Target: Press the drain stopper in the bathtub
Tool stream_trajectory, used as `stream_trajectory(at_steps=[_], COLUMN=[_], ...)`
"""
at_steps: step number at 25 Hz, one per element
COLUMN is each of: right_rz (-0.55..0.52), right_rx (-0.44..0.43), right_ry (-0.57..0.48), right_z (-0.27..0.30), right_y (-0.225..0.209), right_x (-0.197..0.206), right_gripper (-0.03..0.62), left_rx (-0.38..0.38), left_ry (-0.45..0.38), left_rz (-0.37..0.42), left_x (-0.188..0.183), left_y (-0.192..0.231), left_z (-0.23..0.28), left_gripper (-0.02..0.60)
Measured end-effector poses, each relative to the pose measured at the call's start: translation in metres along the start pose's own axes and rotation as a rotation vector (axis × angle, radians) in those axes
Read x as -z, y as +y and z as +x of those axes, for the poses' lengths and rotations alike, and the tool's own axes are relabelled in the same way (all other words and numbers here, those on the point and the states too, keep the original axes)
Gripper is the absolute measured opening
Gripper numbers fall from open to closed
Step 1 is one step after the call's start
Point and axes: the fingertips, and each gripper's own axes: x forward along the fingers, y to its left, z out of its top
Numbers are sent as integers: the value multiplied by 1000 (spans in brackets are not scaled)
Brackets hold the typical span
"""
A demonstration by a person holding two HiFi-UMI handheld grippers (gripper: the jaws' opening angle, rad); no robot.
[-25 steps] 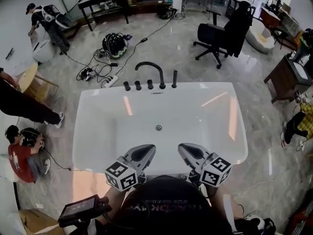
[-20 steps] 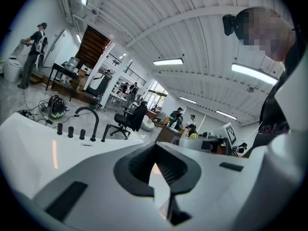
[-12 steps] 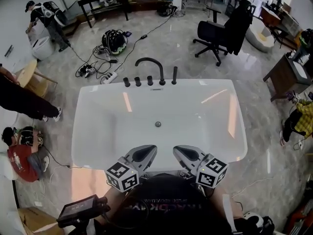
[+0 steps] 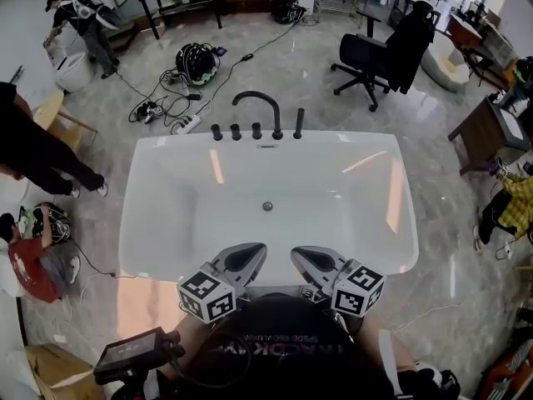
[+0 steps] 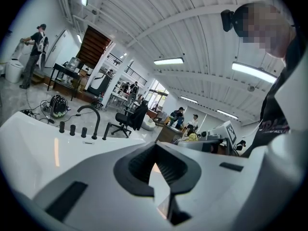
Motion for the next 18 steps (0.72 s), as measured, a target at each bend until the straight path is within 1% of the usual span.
stream_trajectory(at_steps=[13,18], right_rz=[2,20], right_rx=[-5,-5], right_ry=[3,3], right_z=[0,2], right_y=[5,3], right_x=[3,3], right_gripper=[15,15], left_rx=[-7,-8], left_ry=[-3,4], left_rz=[-13,-18], left_x=[3,3], left_y=[0,1], left_z=[-6,-6], left_gripper=[8,8])
